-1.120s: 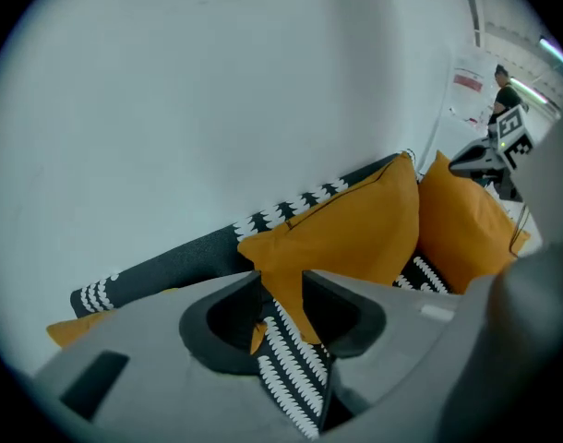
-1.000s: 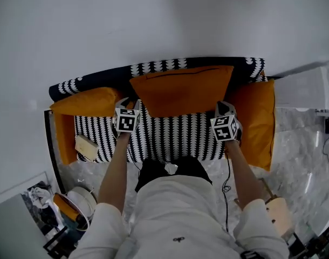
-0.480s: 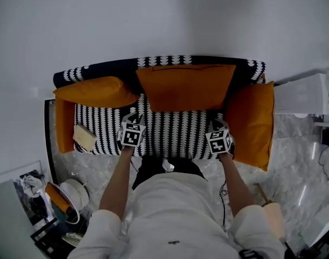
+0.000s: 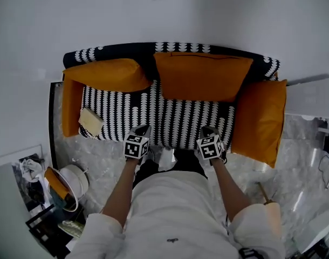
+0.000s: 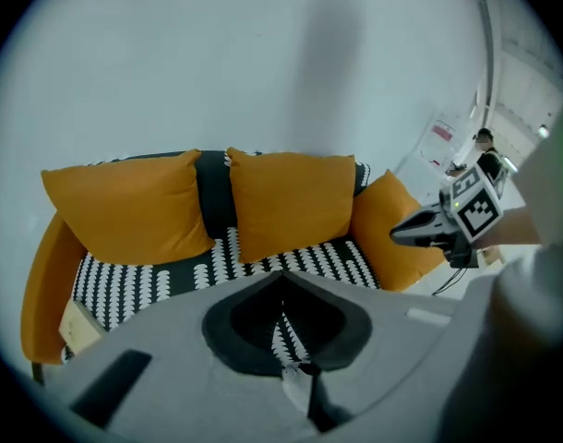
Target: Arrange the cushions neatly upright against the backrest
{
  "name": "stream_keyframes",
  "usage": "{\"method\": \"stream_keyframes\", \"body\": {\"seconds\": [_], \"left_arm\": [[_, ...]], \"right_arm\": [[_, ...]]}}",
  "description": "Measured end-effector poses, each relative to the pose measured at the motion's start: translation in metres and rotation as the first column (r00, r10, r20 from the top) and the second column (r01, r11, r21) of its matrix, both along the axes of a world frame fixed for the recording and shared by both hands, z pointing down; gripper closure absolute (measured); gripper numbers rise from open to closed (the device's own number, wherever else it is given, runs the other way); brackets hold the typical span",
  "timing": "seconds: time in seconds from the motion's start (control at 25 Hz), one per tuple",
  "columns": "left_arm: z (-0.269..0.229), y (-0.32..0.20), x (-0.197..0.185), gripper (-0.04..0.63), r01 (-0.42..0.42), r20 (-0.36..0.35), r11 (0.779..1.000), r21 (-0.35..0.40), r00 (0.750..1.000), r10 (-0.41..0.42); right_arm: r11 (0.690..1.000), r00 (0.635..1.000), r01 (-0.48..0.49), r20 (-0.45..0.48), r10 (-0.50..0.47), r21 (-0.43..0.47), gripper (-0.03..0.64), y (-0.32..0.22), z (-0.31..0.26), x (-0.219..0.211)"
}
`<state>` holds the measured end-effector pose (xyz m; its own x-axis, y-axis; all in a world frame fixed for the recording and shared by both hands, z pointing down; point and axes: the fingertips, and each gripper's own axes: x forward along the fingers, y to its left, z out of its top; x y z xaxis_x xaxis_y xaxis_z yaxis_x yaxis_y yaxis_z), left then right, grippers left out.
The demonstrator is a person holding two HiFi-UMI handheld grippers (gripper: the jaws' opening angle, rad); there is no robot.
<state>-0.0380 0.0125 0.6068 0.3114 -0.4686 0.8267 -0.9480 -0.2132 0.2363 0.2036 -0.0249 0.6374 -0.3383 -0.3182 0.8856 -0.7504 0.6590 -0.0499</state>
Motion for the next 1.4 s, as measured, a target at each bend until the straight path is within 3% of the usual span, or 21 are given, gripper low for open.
{"method": "stream_keyframes", "body": {"seconds": [0.16,0.36,0.52,0.68,0.8,0.88,1.08,1.28,1.4], "left_arm": [[-0.013,0.033,-0.014,0.583,-0.037,-0.04,0.998,0.051,0.998,0.039],[-0.01,0.116,-0.052,0.582,-0.044,-0.112,0.999,-0.004,0.993,0.044],[-0.027,0.17,-0.078,0.582,-0.036,-0.236,0.999,0.03,0.971,0.042],[-0.041,0.217,-0.107,0.581,-0.088,-0.289,0.995,0.049,0.952,0.099],[-0.055,0.243,-0.127,0.581,-0.067,-0.363,0.997,0.037,0.929,0.075],[-0.067,0.256,-0.138,0.582,-0.043,-0.405,0.998,0.046,0.912,0.058],[-0.106,0.263,-0.146,0.581,-0.035,-0.42,0.991,0.125,0.903,0.085],[-0.146,0.255,-0.132,0.581,-0.04,-0.432,0.973,0.227,0.891,0.137],[-0.164,0.26,-0.116,0.581,-0.067,-0.44,0.961,0.269,0.879,0.184]], "right_arm": [[1.0,1.0,0.024,-0.008,-0.024,0.011,0.607,0.031,-0.005,-0.04],[1.0,0.999,0.005,-0.035,-0.005,0.019,0.607,0.097,-0.01,-0.1],[1.0,1.0,0.0,-0.012,0.0,0.029,0.607,0.157,-0.018,-0.156],[0.999,1.0,-0.018,0.014,0.018,0.027,0.607,0.209,-0.025,-0.203],[0.999,0.999,-0.029,0.033,0.028,0.038,0.607,0.234,-0.042,-0.229],[0.996,0.998,-0.042,0.058,0.038,0.073,0.607,0.246,-0.059,-0.241],[0.987,0.987,-0.027,0.16,0.001,0.156,0.607,0.262,-0.111,-0.26],[0.977,0.959,-0.045,0.283,-0.016,0.208,0.607,0.272,-0.162,-0.267],[0.968,0.953,-0.049,0.302,-0.028,0.246,0.607,0.285,-0.177,-0.269]]}}
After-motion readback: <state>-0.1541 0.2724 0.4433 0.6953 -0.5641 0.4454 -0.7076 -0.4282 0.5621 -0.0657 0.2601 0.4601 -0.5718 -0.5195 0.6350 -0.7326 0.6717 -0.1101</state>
